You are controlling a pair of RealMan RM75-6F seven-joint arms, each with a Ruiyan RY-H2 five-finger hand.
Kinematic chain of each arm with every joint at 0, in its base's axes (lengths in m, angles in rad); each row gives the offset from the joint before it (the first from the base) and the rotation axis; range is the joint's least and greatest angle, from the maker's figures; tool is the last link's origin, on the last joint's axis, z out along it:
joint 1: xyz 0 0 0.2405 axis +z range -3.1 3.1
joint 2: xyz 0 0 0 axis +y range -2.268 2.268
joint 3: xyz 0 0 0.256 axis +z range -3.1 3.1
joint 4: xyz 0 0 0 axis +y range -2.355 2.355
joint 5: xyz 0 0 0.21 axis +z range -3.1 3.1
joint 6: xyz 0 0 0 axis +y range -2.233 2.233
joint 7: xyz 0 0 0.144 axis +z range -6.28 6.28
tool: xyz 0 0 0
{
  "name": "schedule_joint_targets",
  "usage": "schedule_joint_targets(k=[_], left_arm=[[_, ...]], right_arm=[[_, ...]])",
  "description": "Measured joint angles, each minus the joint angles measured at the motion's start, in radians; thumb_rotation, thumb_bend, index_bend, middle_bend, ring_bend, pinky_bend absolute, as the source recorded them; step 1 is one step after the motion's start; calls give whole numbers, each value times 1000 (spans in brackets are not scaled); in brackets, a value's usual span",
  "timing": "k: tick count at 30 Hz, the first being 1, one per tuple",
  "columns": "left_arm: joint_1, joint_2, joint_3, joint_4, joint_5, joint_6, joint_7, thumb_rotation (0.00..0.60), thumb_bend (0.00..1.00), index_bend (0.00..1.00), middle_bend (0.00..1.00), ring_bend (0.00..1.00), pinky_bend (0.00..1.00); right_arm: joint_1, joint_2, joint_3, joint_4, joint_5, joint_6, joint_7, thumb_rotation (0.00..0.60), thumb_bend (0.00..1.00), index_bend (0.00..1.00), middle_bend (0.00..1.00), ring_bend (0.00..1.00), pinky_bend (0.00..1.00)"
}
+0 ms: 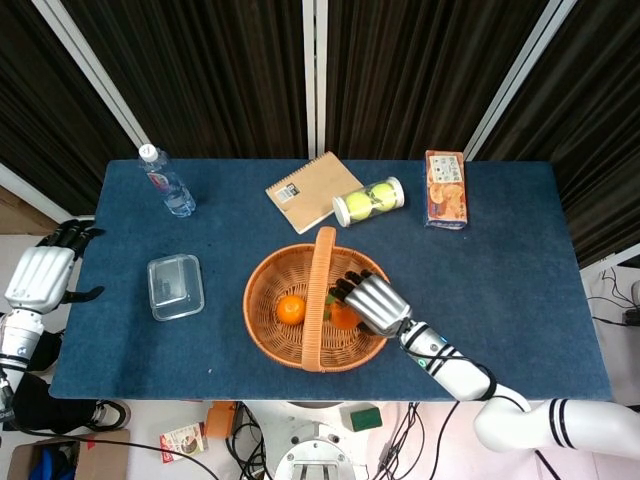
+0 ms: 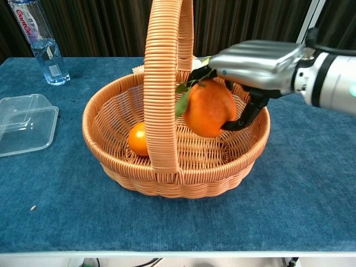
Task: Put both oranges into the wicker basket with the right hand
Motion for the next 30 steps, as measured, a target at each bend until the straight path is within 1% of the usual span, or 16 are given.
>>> schedule_joint_targets(k=[3,4,6,9,14,17,20,23,27,28,30], left_arm=[[3,4,0,4,1,1,-9,600,116,202,111,70,281],[4,5,-1,4,3,3,-12,600,117,202,111,70,281],[6,7,-1,4,5,7,-17,600,116,202,111,70,281],[11,10,-2,4,8,15,-24,600,116,202,111,70,281],[16,15,-3,2,8,19,-25,600,116,202,111,70,281],[19,17,-3,-3,10,24,-24,600,116,202,111,70,281],[21,18,-3,-8,13,27,-21,600,117,202,111,70,281],[23,20,-3,-13,16,32,-15,600,116,202,111,70,281],[26,21,-4,-24,24,46,-5,600,117,202,111,70,281],[28,20,-4,-27,27,52,-3,600,116,202,111,70,281],[32,19,-3,-29,34,64,1,600,116,202,111,70,281]], right_arm=[[26,-20,2,10,61,-16,-52,600,231,276,251,219,409],[36,-24,3,11,85,-21,-72,600,229,249,238,215,409],[53,-27,4,10,122,-28,-103,600,225,191,200,192,409],[81,-27,6,-3,180,-33,-154,600,224,129,159,160,409],[116,-9,1,-47,256,-23,-210,600,223,114,149,153,410],[120,12,-8,-77,264,8,-227,600,223,109,149,153,410],[103,47,-19,-116,231,55,-223,600,223,108,149,153,410],[65,101,-36,-157,156,115,-198,600,223,108,155,153,409],[-30,208,-77,-201,18,230,-123,600,223,105,183,153,409],[-67,246,-94,-208,-21,268,-86,600,223,104,183,153,410],[-124,299,-118,-211,-62,325,-22,600,223,102,183,154,409]])
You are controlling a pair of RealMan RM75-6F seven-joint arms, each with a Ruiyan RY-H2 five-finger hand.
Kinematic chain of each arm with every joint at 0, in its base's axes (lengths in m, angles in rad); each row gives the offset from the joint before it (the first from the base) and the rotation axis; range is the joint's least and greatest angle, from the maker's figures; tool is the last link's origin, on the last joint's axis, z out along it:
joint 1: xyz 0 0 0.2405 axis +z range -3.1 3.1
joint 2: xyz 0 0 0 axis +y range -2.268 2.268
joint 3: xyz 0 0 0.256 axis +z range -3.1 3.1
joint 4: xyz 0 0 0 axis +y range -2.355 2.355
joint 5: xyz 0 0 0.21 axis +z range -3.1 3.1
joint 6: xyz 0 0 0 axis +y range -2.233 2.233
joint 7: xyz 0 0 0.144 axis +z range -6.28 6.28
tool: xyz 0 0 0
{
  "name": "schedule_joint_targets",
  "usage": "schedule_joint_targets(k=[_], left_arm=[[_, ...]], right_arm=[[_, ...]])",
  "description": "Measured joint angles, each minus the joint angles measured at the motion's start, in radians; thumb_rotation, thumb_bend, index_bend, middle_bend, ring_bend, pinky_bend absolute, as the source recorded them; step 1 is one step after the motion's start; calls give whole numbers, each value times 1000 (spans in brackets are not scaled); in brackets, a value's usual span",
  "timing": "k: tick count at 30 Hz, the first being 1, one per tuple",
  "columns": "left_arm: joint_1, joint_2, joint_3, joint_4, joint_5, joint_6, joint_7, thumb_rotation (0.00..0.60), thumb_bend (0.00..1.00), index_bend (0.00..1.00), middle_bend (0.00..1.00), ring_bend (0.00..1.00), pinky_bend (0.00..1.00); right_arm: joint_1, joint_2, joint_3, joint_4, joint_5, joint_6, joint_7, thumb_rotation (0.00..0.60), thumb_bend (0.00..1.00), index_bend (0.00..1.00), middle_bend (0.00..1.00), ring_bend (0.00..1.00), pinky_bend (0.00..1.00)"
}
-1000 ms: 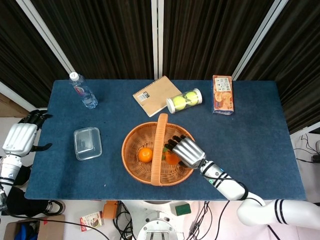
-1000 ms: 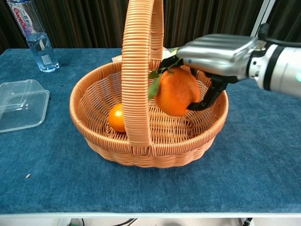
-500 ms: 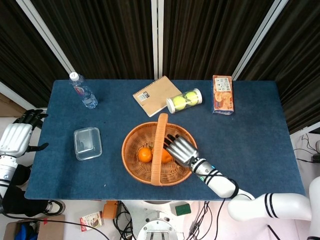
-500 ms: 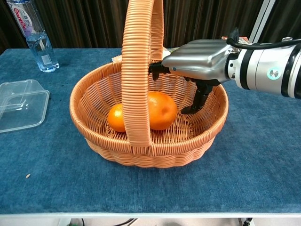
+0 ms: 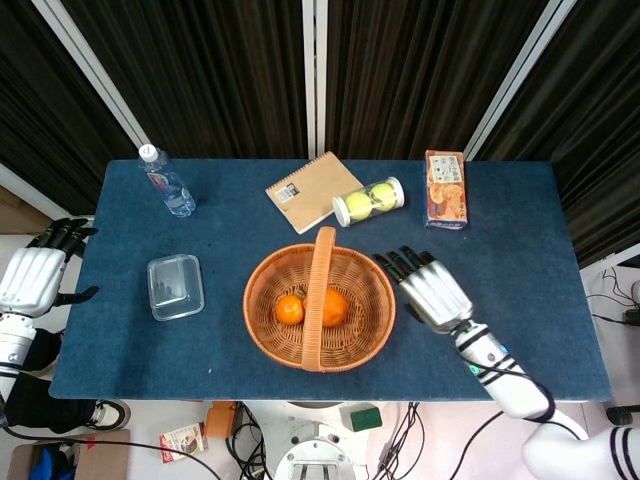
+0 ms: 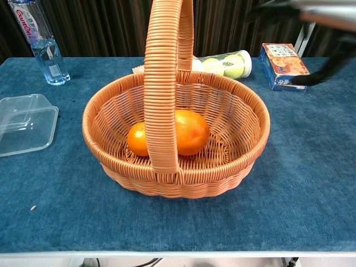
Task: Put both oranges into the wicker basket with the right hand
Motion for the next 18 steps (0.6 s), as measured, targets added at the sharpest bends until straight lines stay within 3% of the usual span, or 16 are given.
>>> schedule_joint_targets(k=[6,9,11,14,18], left_arm=[[44,-17,15,10,28,77,4,600,116,204,111,70,280],[85,-55,33,58,57,153,4,600,117,204,111,70,275],[124,-96,56,112,77,205,-6,600,115,198,111,70,272],[194,-164,95,197,103,271,-21,599,102,186,111,70,268],[257,-241,140,285,146,324,-24,581,96,164,112,62,267]], right_arm=[[-198,87,-74,111,-79,179,269,600,223,102,149,130,399],[-280,73,-96,249,-100,248,408,600,221,37,47,25,253],[-335,42,-106,369,-106,286,493,600,215,1,3,0,110],[-410,-27,-114,561,-110,338,581,600,209,0,0,0,2],[-491,-145,-110,815,-114,388,700,600,207,0,0,0,0]])
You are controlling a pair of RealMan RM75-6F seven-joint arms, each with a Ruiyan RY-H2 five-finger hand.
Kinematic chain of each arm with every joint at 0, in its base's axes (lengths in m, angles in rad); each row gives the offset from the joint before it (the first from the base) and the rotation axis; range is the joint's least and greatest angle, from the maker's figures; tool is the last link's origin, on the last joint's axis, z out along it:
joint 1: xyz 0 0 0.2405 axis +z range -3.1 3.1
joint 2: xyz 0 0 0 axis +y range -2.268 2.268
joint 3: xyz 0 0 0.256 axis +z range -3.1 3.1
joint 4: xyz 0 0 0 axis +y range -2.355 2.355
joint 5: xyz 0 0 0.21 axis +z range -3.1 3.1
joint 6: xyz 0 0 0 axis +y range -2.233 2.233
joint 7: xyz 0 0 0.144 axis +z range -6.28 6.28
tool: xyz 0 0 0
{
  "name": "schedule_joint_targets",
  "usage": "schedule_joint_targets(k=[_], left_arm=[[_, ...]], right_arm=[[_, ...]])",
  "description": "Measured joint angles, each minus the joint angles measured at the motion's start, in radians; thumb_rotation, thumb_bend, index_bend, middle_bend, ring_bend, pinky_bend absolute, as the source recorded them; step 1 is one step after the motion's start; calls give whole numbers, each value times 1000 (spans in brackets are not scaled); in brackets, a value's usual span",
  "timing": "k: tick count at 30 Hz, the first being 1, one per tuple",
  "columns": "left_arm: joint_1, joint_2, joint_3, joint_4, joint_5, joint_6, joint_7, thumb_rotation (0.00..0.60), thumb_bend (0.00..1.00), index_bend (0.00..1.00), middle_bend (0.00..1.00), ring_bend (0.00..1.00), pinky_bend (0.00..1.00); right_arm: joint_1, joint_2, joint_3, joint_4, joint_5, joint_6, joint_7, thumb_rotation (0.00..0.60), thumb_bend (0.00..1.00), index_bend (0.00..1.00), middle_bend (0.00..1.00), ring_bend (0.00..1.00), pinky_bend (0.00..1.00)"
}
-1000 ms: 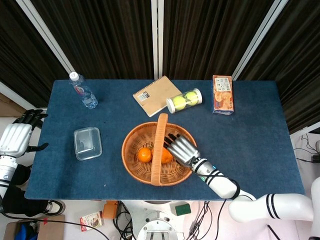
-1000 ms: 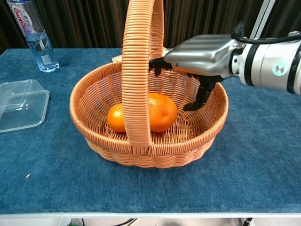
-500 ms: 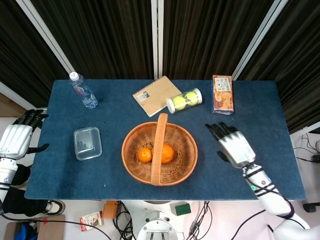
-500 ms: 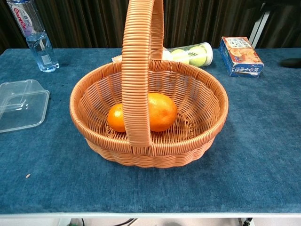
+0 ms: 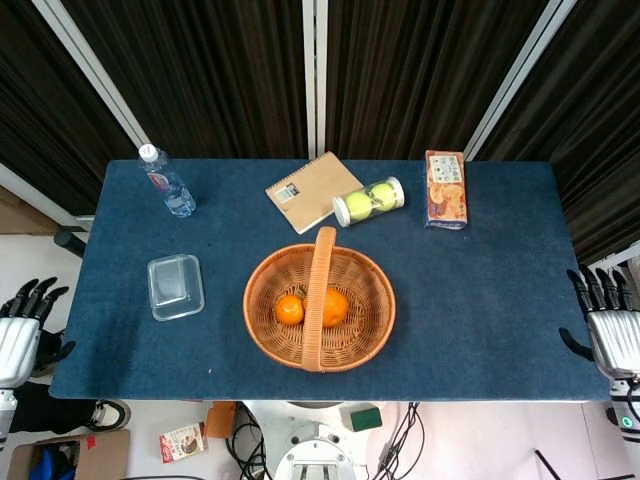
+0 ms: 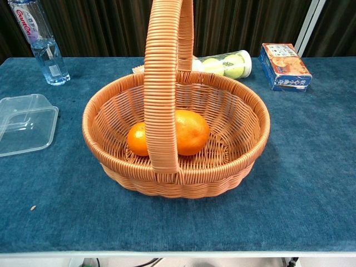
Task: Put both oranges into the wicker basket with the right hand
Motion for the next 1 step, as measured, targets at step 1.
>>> schedule_joint_targets(k=[1], left_arm=[[5,-12,9,19,18,6,1,579,96,162,110,58,266]], right_arm=[[-19,-36,4,73,-1,10,39,600,208,0,0,0,0]])
